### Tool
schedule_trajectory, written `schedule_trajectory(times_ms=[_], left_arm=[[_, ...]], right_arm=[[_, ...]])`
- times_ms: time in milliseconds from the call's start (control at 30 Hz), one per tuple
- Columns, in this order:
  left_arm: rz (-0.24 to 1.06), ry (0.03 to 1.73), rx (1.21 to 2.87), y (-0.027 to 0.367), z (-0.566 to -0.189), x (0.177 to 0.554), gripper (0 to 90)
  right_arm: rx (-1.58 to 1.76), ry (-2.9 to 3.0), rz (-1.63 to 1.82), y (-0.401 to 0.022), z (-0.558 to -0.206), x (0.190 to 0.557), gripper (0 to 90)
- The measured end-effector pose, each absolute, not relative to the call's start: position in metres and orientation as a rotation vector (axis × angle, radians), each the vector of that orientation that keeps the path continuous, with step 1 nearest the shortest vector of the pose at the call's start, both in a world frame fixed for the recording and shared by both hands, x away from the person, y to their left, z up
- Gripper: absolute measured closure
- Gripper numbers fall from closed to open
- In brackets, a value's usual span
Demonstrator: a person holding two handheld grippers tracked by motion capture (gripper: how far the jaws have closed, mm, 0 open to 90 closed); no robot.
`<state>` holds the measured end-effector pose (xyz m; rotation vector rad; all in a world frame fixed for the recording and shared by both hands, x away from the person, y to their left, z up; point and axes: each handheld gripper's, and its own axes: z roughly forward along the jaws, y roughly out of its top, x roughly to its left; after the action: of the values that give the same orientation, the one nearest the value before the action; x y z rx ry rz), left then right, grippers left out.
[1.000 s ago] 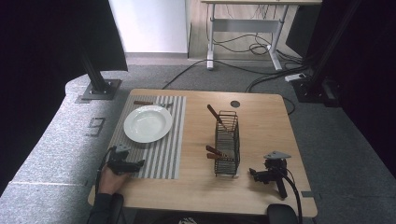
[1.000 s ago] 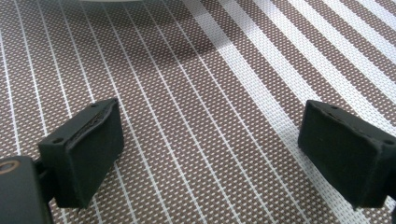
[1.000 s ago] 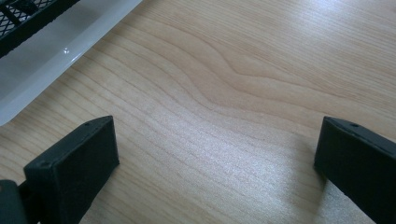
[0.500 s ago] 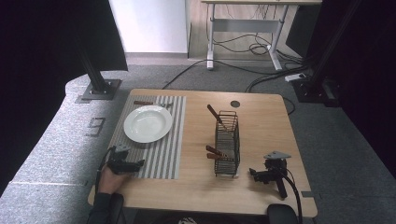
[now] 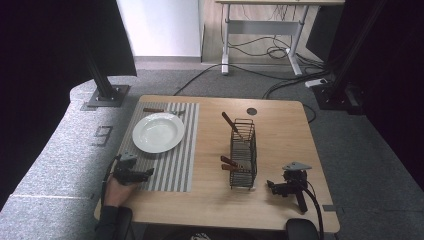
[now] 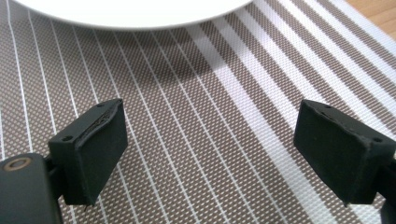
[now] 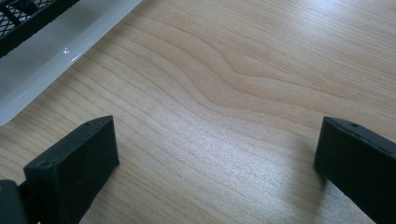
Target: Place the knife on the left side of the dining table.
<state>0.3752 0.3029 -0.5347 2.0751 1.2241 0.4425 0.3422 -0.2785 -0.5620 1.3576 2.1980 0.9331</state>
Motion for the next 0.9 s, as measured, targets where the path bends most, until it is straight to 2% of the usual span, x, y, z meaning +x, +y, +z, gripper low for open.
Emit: schedule_trajectory(times_ms=[300, 900], left_arm=[[0.426, 1.209, 2.058, 0.298, -0.524, 0.379, 7.5], [0.421, 1.149, 2.057, 0.264, -0.487, 0.400, 1.5]], right_arm=[[1.358, 2.198, 0.933, -0.278, -0.562, 0.342, 0.0], [1.358, 2.198, 0.933, -0.278, -0.562, 0.342, 0.0]])
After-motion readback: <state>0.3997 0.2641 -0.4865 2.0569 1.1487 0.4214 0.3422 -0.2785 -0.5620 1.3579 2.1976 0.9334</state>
